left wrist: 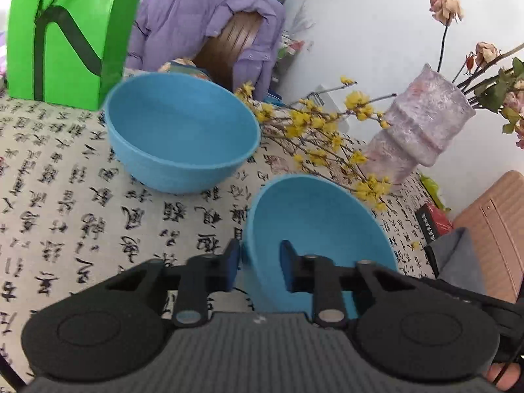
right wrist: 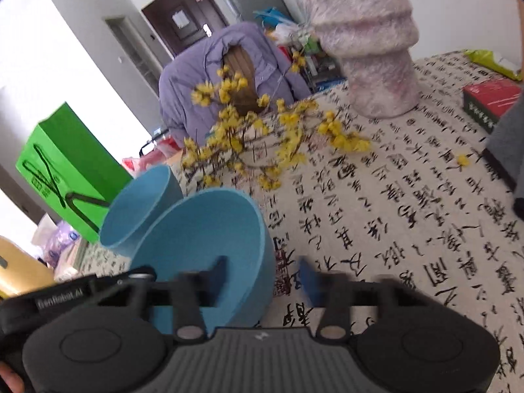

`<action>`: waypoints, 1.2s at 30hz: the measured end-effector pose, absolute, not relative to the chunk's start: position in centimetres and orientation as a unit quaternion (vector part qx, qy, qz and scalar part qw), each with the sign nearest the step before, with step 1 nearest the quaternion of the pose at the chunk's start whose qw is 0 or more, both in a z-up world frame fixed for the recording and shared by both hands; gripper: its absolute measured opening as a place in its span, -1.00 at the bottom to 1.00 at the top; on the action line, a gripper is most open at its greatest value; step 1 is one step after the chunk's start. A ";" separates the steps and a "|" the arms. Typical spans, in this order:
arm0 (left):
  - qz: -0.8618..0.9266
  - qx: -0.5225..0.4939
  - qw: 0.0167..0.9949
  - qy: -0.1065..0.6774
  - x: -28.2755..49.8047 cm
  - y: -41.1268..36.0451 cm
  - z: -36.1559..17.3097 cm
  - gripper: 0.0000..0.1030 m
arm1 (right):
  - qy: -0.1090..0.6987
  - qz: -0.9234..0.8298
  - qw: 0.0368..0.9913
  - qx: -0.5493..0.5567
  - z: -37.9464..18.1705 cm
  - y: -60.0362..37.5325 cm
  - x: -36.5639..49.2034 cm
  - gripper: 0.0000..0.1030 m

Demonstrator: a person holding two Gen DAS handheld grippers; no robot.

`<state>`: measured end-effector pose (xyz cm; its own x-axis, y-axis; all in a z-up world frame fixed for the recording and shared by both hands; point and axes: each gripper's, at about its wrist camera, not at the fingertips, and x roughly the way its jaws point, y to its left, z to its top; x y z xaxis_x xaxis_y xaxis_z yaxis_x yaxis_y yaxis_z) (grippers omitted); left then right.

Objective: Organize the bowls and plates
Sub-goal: 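Close both grippers on the rim of the blue bowl, then carry the blue bowl with both grippers over the placed bowl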

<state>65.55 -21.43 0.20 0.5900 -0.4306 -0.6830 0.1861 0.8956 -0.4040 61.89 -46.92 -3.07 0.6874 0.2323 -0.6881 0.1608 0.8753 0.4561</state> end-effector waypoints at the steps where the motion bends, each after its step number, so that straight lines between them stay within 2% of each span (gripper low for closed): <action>1: -0.177 -0.140 0.882 0.415 65.4 -21.5 0.1 -0.65 | 0.394 0.016 0.885 0.249 -3.0 -46.9 62.0 -0.61; 6: -0.176 -0.142 0.878 0.422 64.6 -21.3 0.9 -0.69 | 0.400 0.011 0.878 0.264 -2.4 -47.2 61.5 -0.69; 13: -0.184 -0.128 0.892 0.393 60.3 -21.5 4.6 -0.73 | 0.380 0.019 0.887 0.261 0.8 -47.2 57.0 -0.74; 17: -0.188 -0.133 0.900 0.370 55.0 -21.2 7.8 -0.72 | 0.369 0.021 0.895 0.249 3.3 -47.1 52.6 -0.83; 25: -0.193 -0.143 0.911 0.336 43.4 -20.0 12.4 -0.72 | 0.341 0.045 0.906 0.246 7.8 -46.6 40.8 -0.83; 36: -0.185 -0.115 0.937 0.272 28.7 -19.3 11.0 -0.73 | 0.285 0.033 0.937 0.198 8.8 -43.5 26.1 -0.83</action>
